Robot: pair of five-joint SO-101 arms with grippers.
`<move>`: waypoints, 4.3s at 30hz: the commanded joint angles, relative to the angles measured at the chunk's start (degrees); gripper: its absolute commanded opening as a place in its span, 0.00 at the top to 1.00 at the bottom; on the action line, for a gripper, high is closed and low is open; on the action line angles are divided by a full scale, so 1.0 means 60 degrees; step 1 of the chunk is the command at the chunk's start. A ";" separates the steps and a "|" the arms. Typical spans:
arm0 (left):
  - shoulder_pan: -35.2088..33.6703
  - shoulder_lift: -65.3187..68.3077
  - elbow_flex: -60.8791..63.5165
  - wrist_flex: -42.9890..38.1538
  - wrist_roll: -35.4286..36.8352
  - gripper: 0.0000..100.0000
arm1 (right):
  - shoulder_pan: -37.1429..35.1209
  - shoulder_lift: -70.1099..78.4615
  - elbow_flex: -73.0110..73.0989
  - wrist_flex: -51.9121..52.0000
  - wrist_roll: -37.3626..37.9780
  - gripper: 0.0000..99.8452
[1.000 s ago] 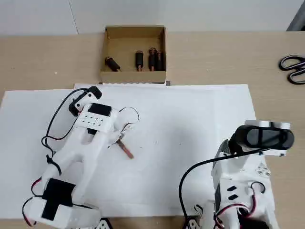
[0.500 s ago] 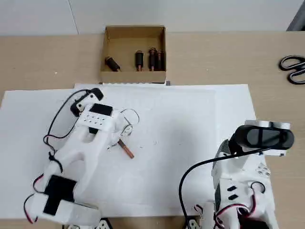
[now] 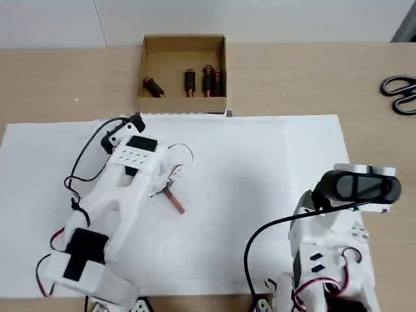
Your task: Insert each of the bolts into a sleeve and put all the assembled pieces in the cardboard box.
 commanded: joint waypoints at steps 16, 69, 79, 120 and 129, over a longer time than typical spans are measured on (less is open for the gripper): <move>-0.0132 -0.1670 -0.2293 0.1993 -0.1026 0.99 | 0.0007 0.0022 -0.0073 -0.0271 0.0630 1.00; 0.1289 -1.8154 0.7245 -0.3780 -0.3766 0.99 | -0.8491 -0.0007 0.4601 -0.6308 0.1919 1.00; 0.2403 -1.8154 0.7714 -0.3795 -0.3751 0.99 | -0.8974 -0.0007 0.4689 -0.6352 0.1905 1.00; 0.4557 -1.8154 0.8154 -0.1744 -0.5026 0.99 | -0.8945 -0.0007 0.3971 -0.6352 0.1963 1.00; 0.5451 -1.8154 0.8623 -0.1260 -0.5861 0.99 | -0.8945 -0.0007 0.3971 -0.6352 0.1963 1.00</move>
